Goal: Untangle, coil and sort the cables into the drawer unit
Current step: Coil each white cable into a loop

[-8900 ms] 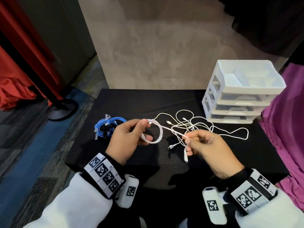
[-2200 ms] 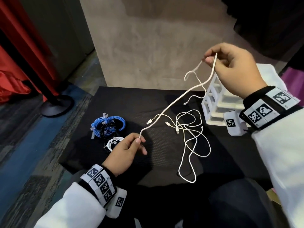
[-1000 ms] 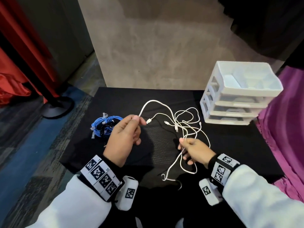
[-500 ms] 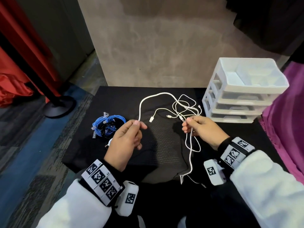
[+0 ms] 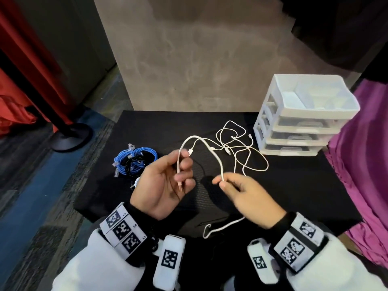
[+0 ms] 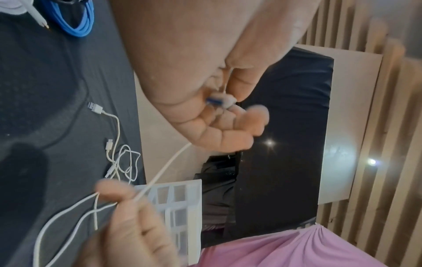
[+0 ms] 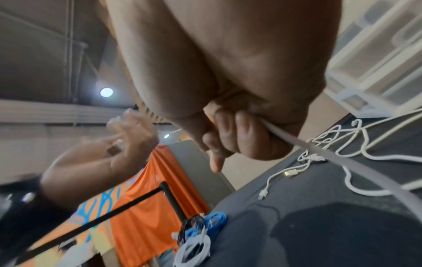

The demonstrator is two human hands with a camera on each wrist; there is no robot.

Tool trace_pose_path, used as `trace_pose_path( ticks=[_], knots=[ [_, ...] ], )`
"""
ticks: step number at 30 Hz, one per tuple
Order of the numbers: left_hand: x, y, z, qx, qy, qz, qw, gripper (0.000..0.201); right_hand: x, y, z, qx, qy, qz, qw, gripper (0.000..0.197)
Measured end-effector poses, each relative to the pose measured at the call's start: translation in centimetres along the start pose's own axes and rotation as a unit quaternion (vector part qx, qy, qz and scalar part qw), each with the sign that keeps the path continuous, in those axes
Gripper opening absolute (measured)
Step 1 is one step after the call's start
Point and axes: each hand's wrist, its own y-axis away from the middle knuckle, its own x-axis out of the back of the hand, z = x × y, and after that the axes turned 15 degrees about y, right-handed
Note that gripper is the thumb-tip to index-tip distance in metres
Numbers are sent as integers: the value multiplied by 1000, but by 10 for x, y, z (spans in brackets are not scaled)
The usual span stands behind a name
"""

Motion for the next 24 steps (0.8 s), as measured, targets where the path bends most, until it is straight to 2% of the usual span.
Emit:
trace_pose_path(
  ticks=[2, 4, 7, 10, 12, 14, 17, 18, 20, 22, 24],
  knots=[
    [1, 1, 5, -27, -5, -13, 1000, 25, -14, 8, 4, 5, 59, -35, 998, 16],
    [8, 0, 11, -63, -30, -17, 997, 26, -23, 21, 0, 47, 118, -114, 985, 16],
    [20, -6, 12, -103, -97, 33, 989, 29, -21, 40, -22, 130, 168, -173, 962, 22],
    [29, -10, -4, -122, -232, 81, 962, 31, -4, 43, -44, 188, 183, -166, 951, 26],
    [27, -8, -17, -106, -339, 63, 933, 31, 12, 38, -54, 217, 184, -114, 952, 25],
    [21, -3, -23, -64, -379, 31, 923, 33, 27, 28, -57, 215, 147, -14, 965, 22],
    [9, 4, -27, -1, -333, -16, 943, 36, 39, 11, -50, 162, 84, 116, 976, 16],
    [5, 7, -27, 5, -329, -32, 944, 39, 39, 7, -47, 136, 41, 120, 983, 15],
    [1, 11, -29, 14, -330, -67, 941, 43, 36, 5, -44, 96, -82, 62, 990, 16],
    [1, 13, -31, 30, -304, -81, 949, 43, 31, 8, -43, 73, -196, -9, 978, 24],
    [5, 15, -34, 38, -269, -89, 958, 41, 28, 11, -43, 48, -267, -45, 961, 27]
  ],
)
